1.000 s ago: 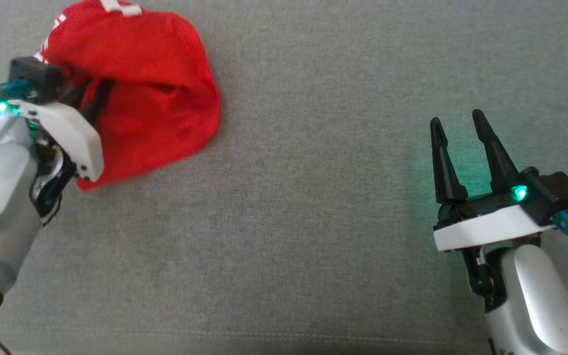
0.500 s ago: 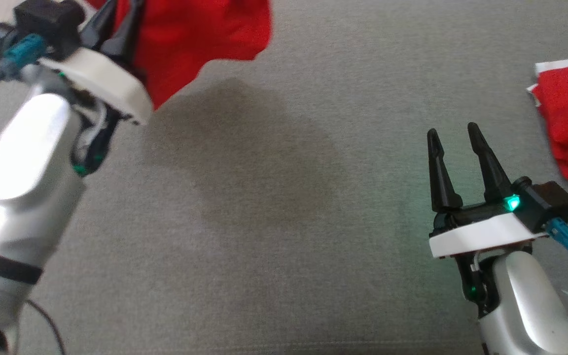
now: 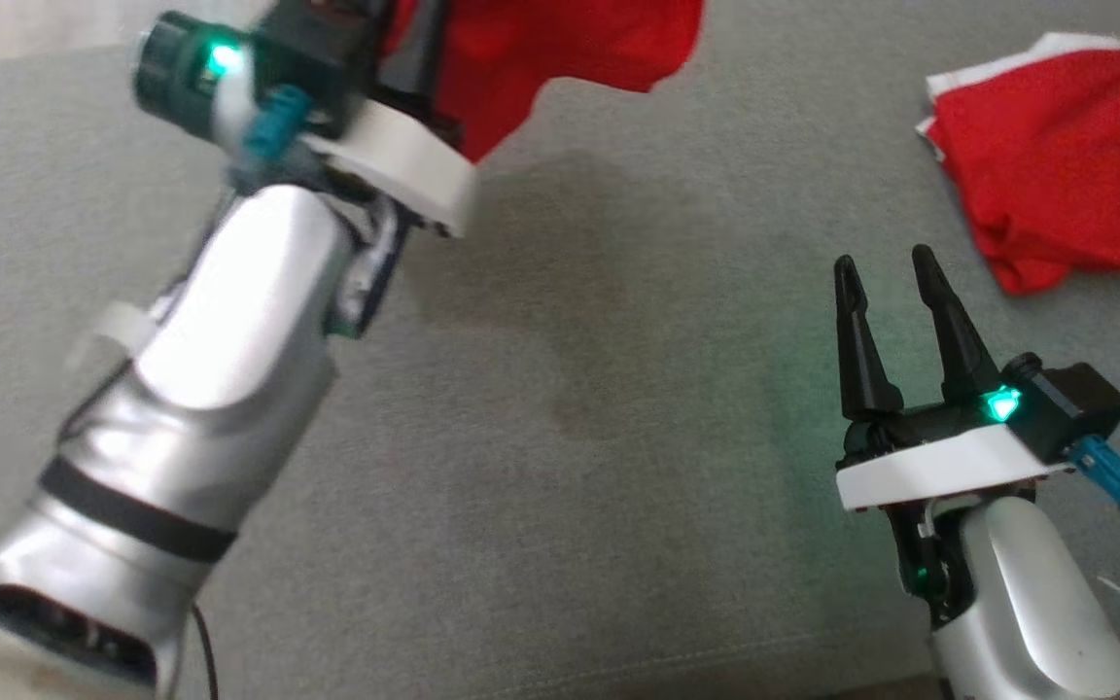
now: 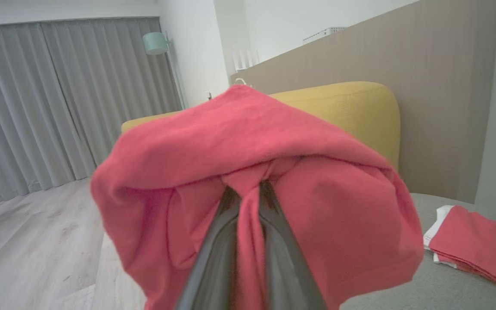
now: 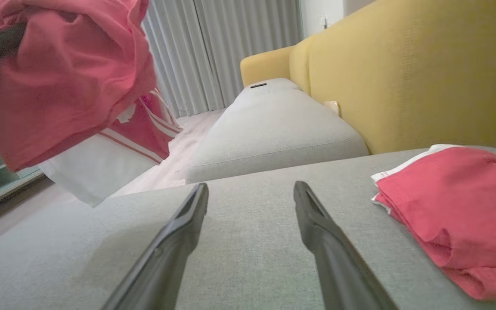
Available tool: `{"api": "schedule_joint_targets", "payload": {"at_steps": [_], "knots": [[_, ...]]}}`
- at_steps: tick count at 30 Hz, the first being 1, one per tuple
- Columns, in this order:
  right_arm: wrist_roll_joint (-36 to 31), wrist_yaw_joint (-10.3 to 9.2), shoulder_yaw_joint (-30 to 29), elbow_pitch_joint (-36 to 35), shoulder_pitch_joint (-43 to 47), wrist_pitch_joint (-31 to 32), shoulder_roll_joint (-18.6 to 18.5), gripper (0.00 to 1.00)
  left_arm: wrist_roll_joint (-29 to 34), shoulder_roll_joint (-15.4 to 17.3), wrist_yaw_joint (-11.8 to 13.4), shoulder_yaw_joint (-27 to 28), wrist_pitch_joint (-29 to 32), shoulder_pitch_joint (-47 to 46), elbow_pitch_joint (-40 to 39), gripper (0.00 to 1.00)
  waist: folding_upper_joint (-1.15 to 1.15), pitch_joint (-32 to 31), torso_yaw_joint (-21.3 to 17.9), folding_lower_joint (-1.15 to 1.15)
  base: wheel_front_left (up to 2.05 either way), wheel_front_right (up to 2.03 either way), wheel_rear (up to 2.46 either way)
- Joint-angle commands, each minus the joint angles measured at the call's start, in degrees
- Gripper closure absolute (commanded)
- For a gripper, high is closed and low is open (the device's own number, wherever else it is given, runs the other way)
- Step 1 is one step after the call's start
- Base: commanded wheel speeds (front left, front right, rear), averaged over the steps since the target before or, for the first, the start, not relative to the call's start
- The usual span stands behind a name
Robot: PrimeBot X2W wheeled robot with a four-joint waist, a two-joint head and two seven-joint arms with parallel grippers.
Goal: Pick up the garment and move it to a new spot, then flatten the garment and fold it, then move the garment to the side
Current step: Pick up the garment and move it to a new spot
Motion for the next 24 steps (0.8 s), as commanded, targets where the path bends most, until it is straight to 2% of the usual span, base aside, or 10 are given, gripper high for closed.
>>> {"api": "schedule_joint_targets", "payload": {"at_steps": [1,4,8,9,10,12,15,20,24], "knots": [[0.4,-0.05,1.2,-1.5,-2.4,-0.7,0.4,0.0,1.4,0.4,0.6,1.8,-0.5,-2.4,-0.9,1.0,0.0,0.9,-1.6,0.0,0.0,0.0,0.0],[0.9,-0.05,1.4,-1.1,-2.6,-1.1,0.4,0.0,4.6,-2.6,1.1,-0.4,-0.5,-0.4,1.5,1.0,0.0,1.2,-3.1,0.0,0.0,0.0,0.0],[1.6,-0.05,1.4,-0.5,-2.9,-1.4,0.4,0.0,6.6,-6.5,-0.8,-4.7,-0.5,3.7,7.0,1.0,0.0,1.0,-4.5,0.0,0.0,0.0,0.0],[1.7,-0.05,1.3,-0.4,-2.9,-1.5,0.4,0.0,6.6,-7.3,-1.5,-5.8,-0.5,4.8,8.3,0.77,0.0,1.0,-4.7,0.0,0.0,0.0,0.0],[1.8,-0.05,1.3,-0.3,-2.9,-1.6,0.4,0.0,6.4,-8.0,-2.5,-6.8,-0.5,5.8,9.2,0.0,0.0,0.9,-4.8,0.0,0.0,0.0,0.0],[1.9,-0.05,1.1,-0.1,-2.8,-1.7,0.5,0.0,6.4,-8.8,-4.4,-9.0,-0.5,7.4,10.4,0.0,0.0,0.7,-4.7,0.0,0.0,0.0,0.0],[1.7,-0.05,0.7,0.4,-2.5,-1.7,0.5,0.0,6.1,-9.3,-5.1,-10.6,-0.5,9.1,10.6,0.0,0.0,0.0,-4.1,0.0,0.0,0.0,0.0],[1.4,-0.05,0.7,0.9,-2.1,-1.8,0.5,0.0,5.2,-9.4,-4.5,-9.3,-0.5,10.3,8.0,0.0,0.0,-1.6,-2.2,0.0,0.0,0.0,0.0],[0.9,-0.05,0.6,1.2,-1.5,-1.8,0.5,0.0,5.5,-8.8,-3.1,-4.5,-0.5,11.4,4.4,0.0,0.0,-3.1,-0.5,0.0,0.0,0.0,0.0]]}}
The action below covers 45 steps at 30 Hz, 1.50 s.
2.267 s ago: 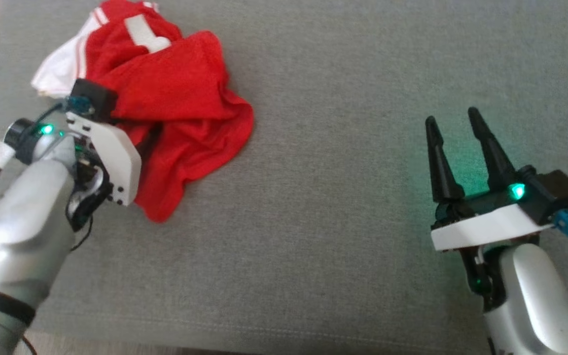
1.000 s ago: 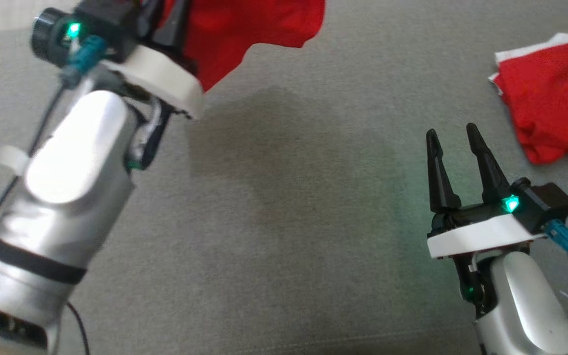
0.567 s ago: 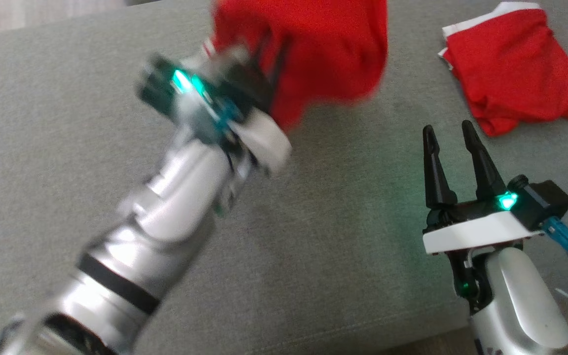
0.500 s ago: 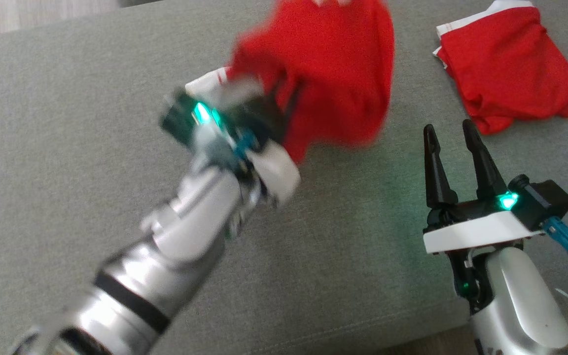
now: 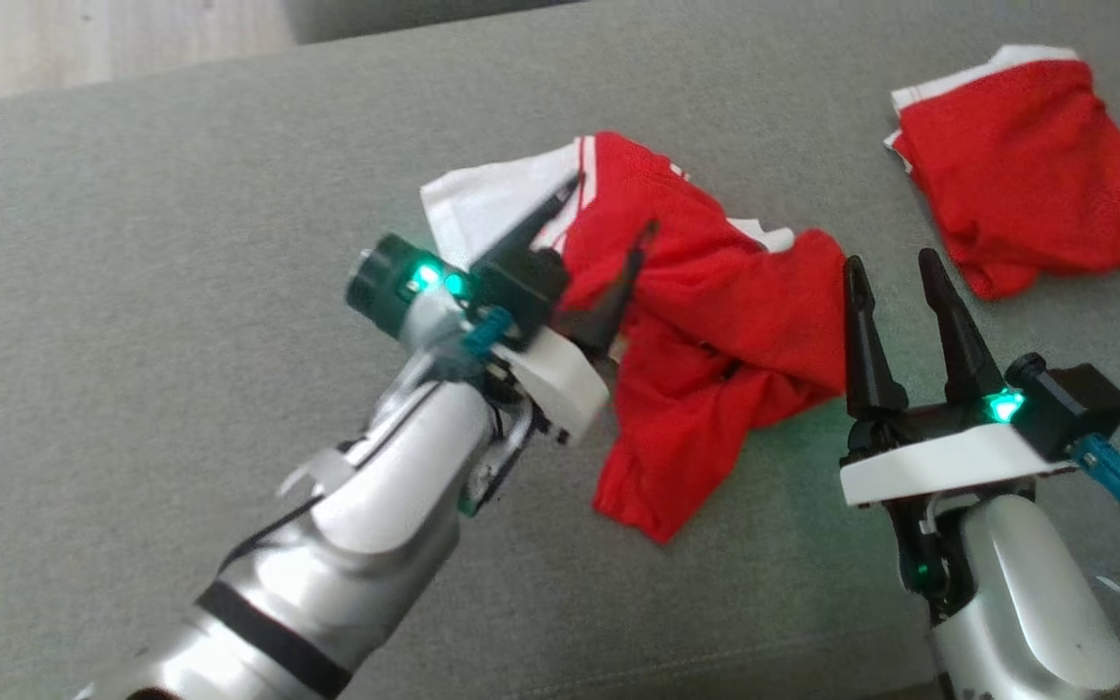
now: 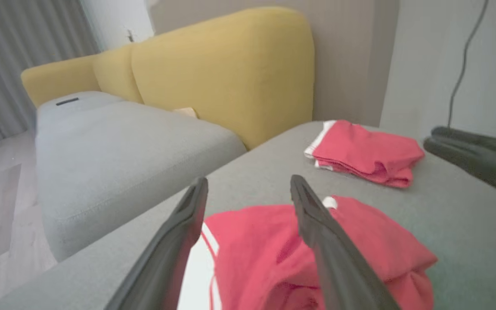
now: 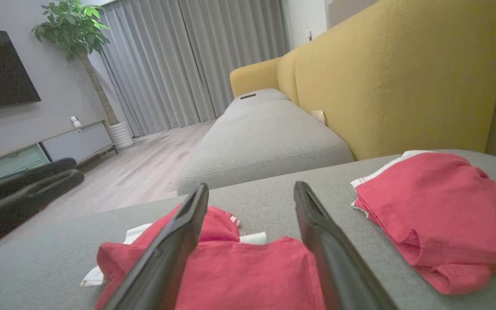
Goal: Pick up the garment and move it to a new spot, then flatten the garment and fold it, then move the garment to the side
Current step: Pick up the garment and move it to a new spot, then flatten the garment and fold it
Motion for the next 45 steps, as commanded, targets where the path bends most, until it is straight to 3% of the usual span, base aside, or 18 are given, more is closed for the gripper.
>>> {"api": "schedule_joint_targets", "payload": {"at_steps": [1,8,12,17,22,29,36,45], "knots": [[-0.5,-0.05,1.2,-1.7,-0.4,-0.6,0.3,0.0,0.0,1.4,0.5,3.8,-0.3,-0.3,-3.0,0.0,0.0,-1.2,1.3,0.0,0.0,0.0,0.0],[-1.5,-0.05,0.0,-2.0,0.8,-0.6,0.3,0.0,-0.5,6.4,1.1,17.5,-0.3,8.1,-14.1,0.0,0.0,-3.2,4.2,0.0,0.0,0.0,0.0],[-1.9,-0.05,-0.4,-2.2,1.7,-0.5,0.3,0.0,-0.8,7.4,0.3,24.9,-0.3,15.3,-19.7,0.0,0.0,-3.9,5.5,0.0,0.0,0.0,0.0],[-2.1,-0.05,-0.8,-2.5,2.5,-0.3,0.3,0.0,-0.3,6.4,-1.3,31.0,-0.3,22.6,-24.0,0.0,0.0,-4.5,6.5,0.0,0.0,0.0,0.0],[-2.2,-0.05,-0.8,-2.6,3.2,0.1,0.3,0.0,1.2,3.3,-4.0,36.3,-0.3,29.3,-26.5,0.0,0.0,-5.0,7.3,0.0,0.0,0.0,0.0],[-2.4,-0.05,-1.1,-3.1,3.5,0.6,0.3,0.0,3.6,0.7,-7.8,39.3,-0.3,31.4,-26.9,0.0,0.0,-5.2,7.8,0.0,0.0,0.0,0.0],[-4.5,-0.05,0.1,-4.4,1.9,2.2,0.2,0.0,4.5,0.1,-9.8,39.2,-0.3,30.5,-26.3,0.0,0.0,-3.7,9.7,0.0,0.0,0.0,0.0],[-7.3,-0.05,4.0,-0.3,-1.8,10.0,-4.4,0.0,1.6,0.0,-9.1,36.4,-0.3,29.6,-25.1,0.0,0.0,-1.4,13.6,0.0,0.0,0.0,0.0]]}}
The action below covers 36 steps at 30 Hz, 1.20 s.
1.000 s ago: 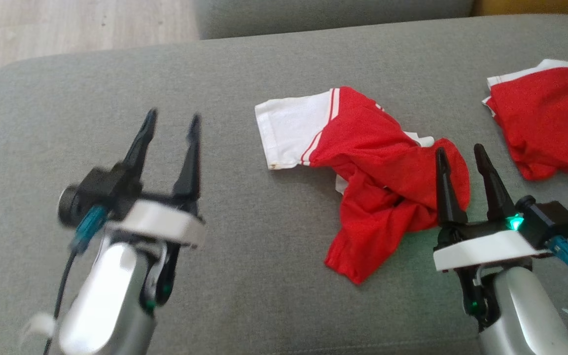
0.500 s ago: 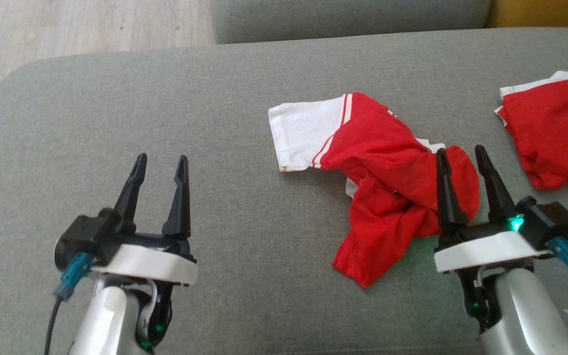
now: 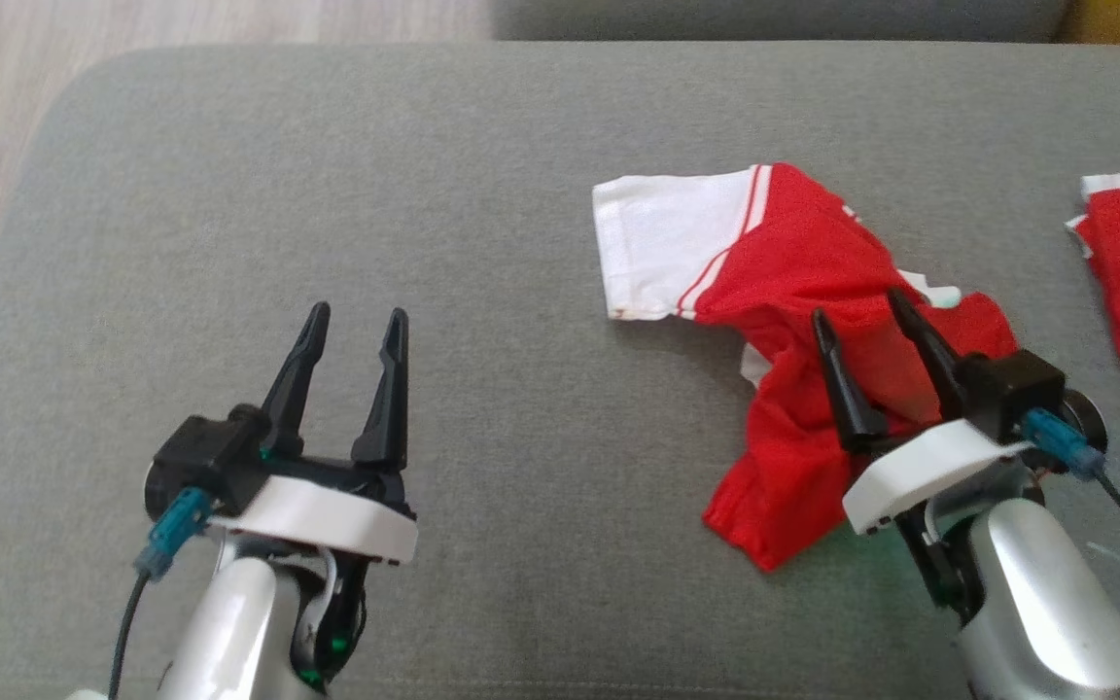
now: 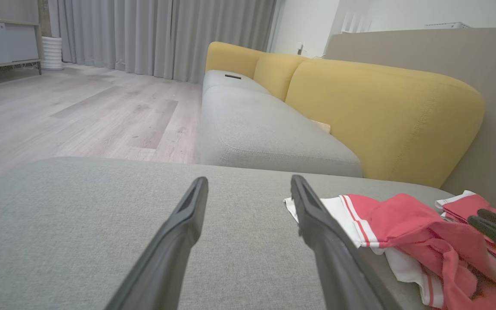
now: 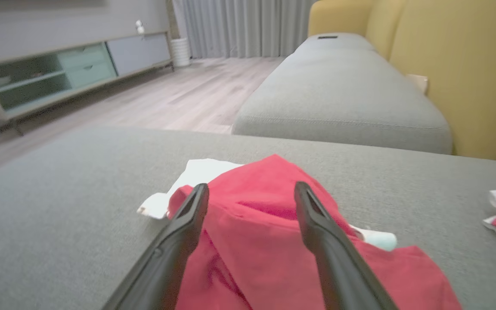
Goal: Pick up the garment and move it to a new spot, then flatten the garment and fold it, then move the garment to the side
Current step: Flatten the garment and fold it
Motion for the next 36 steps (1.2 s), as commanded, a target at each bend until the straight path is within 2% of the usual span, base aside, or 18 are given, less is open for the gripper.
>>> {"api": "schedule_joint_targets", "payload": {"at_steps": [1,8,9,10,18,22,29,33,36], "knots": [[-0.8,-0.05,2.0,-0.6,-2.8,0.8,-1.2,0.0,-0.4,0.1,0.4,1.3,-0.3,-3.0,-1.6,0.0,0.0,0.9,1.3,0.0,0.0,0.0,0.0],[-2.1,-0.05,3.7,6.2,-5.2,3.8,-3.8,0.0,-1.0,0.1,0.8,0.3,-0.3,-3.4,-1.1,0.0,0.0,1.7,3.2,0.0,0.0,0.0,0.0],[-2.0,-0.05,3.6,6.9,-5.6,3.7,-3.9,0.73,-1.0,0.1,0.9,0.3,-0.3,-3.4,-1.1,0.0,0.0,1.7,3.3,0.0,0.0,0.0,0.0],[-2.0,-0.05,3.3,7.3,-6.1,3.2,-4.0,1.0,-1.1,0.1,0.9,0.2,-0.3,-3.4,-1.1,0.0,0.0,1.7,3.4,0.0,0.0,0.0,0.0],[-0.3,-0.05,1.2,7.7,-10.5,0.3,-3.8,1.0,-1.1,0.1,1.1,-0.1,-0.3,-3.4,-0.8,0.0,0.0,1.4,3.2,0.0,0.0,0.0,0.0],[0.7,-0.05,1.4,7.1,-15.6,1.2,-5.8,1.0,-1.3,0.1,1.2,-0.4,-0.3,-3.4,-0.8,0.0,0.0,1.1,2.9,0.0,0.0,0.0,0.0],[-0.1,-0.05,2.9,9.2,-35.7,1.1,-12.1,1.0,-2.0,0.1,1.3,-1.8,-0.3,-3.8,-0.6,0.0,0.0,0.4,3.5,0.0,0.0,0.0,0.0],[-1.0,-0.05,5.5,11.1,-45.0,-1.0,-13.1,1.0,-2.6,0.1,1.6,-2.5,-0.3,-3.6,-0.9,0.0,0.0,-0.2,4.8,0.0,0.0,0.0,0.0],[-1.4,-0.05,7.9,11.6,-48.5,-3.2,-12.7,1.0,-2.8,0.1,1.8,-2.4,-0.3,-3.0,-1.1,0.0,0.0,-0.8,5.5,0.0,0.0,0.0,0.0]]}}
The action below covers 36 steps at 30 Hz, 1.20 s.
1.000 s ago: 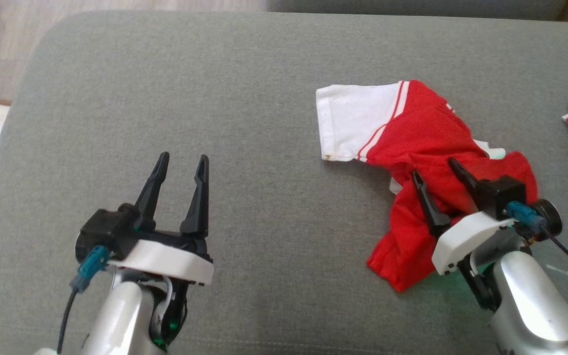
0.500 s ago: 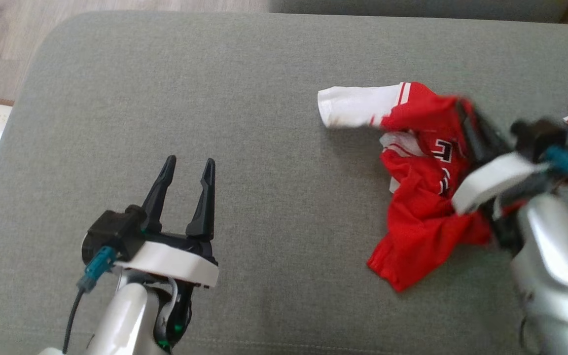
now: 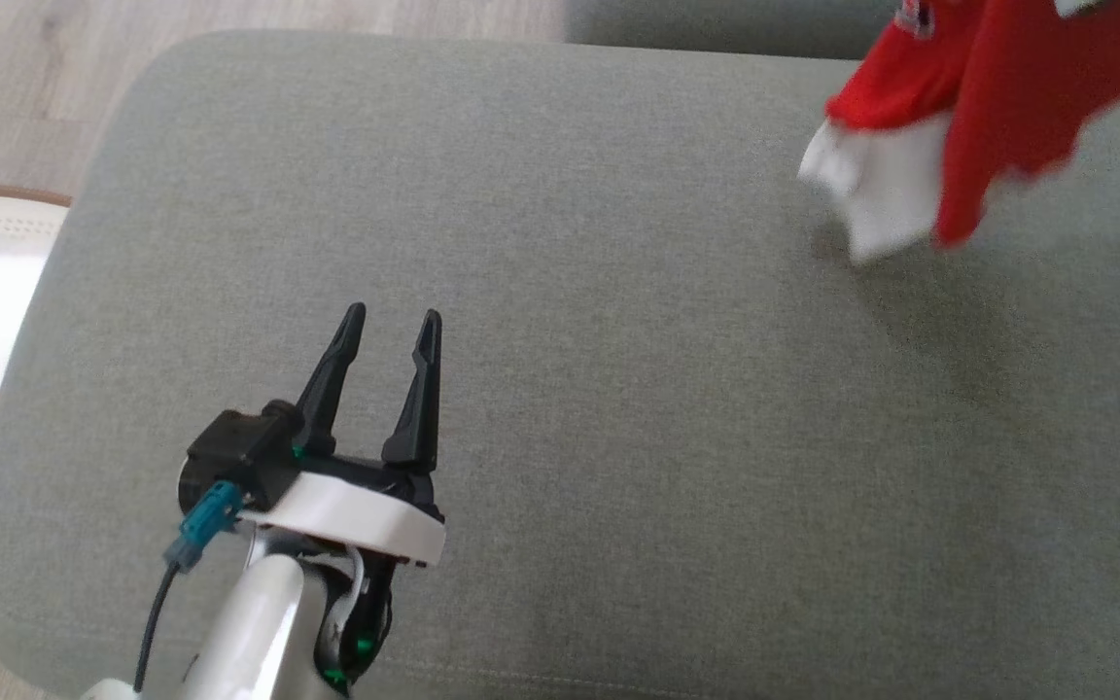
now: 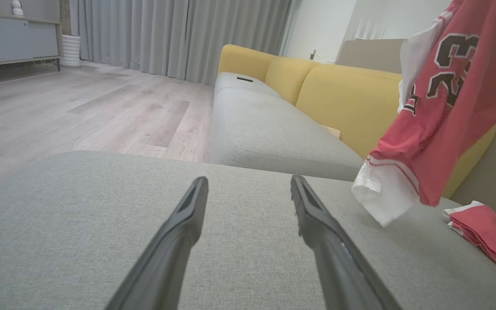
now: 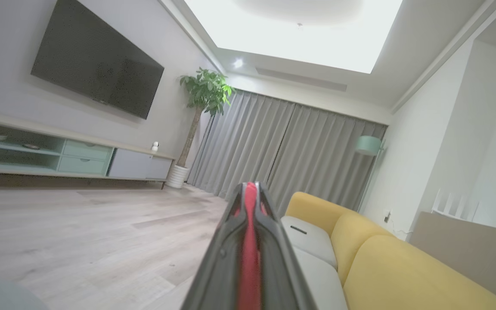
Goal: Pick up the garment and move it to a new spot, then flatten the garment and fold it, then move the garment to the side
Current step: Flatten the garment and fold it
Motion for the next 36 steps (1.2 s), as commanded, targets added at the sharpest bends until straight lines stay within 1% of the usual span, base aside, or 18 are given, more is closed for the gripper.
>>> {"api": "schedule_joint_targets", "payload": {"at_steps": [1,4,7,11,13,17,20,21,23,26,29,30,33,36], "knots": [[0.3,-0.05,0.7,-0.9,-0.4,-0.5,1.1,1.0,-0.3,0.2,0.4,1.9,-0.3,-1.3,-2.1,0.0,0.0,-0.4,0.4,0.0,0.0,0.0,0.0],[1.5,-0.05,3.4,-1.4,0.6,-1.1,2.8,1.0,-0.4,0.2,0.5,2.1,-0.3,-0.6,-2.1,0.0,0.0,-1.1,0.8,0.0,0.0,0.0,0.0],[2.0,-0.05,5.5,-3.8,1.7,-1.3,3.3,1.0,-0.2,0.2,0.4,2.3,-0.3,0.1,-2.2,0.0,0.0,-1.7,0.7,0.0,0.0,0.0,0.0],[2.9,-0.05,4.6,-8.5,3.1,-0.2,3.3,1.0,0.2,0.2,0.1,2.7,-0.3,0.7,-2.1,0.0,0.0,-2.4,0.5,0.0,0.0,0.0,0.0],[3.0,-0.05,4.0,-10.7,3.7,1.3,2.8,1.0,0.3,0.2,0.1,2.8,-0.3,0.9,-2.4,0.0,0.0,-2.2,0.2,0.0,0.0,0.0,0.0],[2.5,-0.05,2.1,-11.9,4.8,5.2,1.4,1.0,0.3,0.2,-0.3,1.6,-0.3,0.4,-2.5,0.0,0.0,-0.8,-0.1,0.0,0.0,0.0,0.0],[2.5,-0.05,2.1,-9.8,5.4,8.4,0.8,1.0,0.0,0.2,-0.3,0.5,-0.3,-0.6,-2.7,0.0,0.0,1.1,0.3,0.0,0.0,0.0,0.0],[2.5,-0.05,2.1,-9.8,5.4,8.4,0.8,1.0,0.0,0.2,-0.3,0.5,-0.3,-0.6,-2.7,0.0,0.0,1.1,0.3,0.0,0.0,0.0,0.0],[2.5,-0.05,3.4,-7.2,5.6,10.4,0.2,1.0,-0.3,0.2,-0.2,-0.4,-0.3,-1.4,-2.8,0.0,0.0,2.4,0.7,0.0,0.0,0.0,0.0],[2.7,-0.05,6.1,-1.3,4.6,11.4,-0.7,1.0,-0.6,0.2,0.0,-1.4,-0.3,-2.6,-2.9,0.0,0.0,4.5,1.3,0.0,0.0,0.0,0.0],[0.7,-0.05,8.9,7.3,2.0,11.5,-2.1,1.0,-0.9,0.2,0.1,-2.5,-0.3,-3.6,-2.7,0.0,0.0,6.1,1.8,0.0,0.0,0.0,0.0],[-0.3,-0.05,9.9,10.4,1.1,11.4,-2.6,0.0,-1.0,0.2,0.1,-2.8,-0.3,-3.9,-2.7,0.0,0.0,6.5,2.0,0.0,0.0,0.0,0.0],[-2.2,-0.05,12.1,18.3,-1.2,10.3,-3.8,0.0,-1.5,0.2,0.3,-3.7,-0.3,-4.9,-2.7,0.0,0.0,7.2,2.7,0.0,0.0,0.0,0.0],[-1.5,-0.05,11.2,22.8,-2.4,6.6,-3.5,0.0,-1.9,0.2,0.8,-3.9,-0.3,-5.3,-2.8,0.0,0.0,7.0,2.6,0.0,0.0,0.0,0.0]]}}
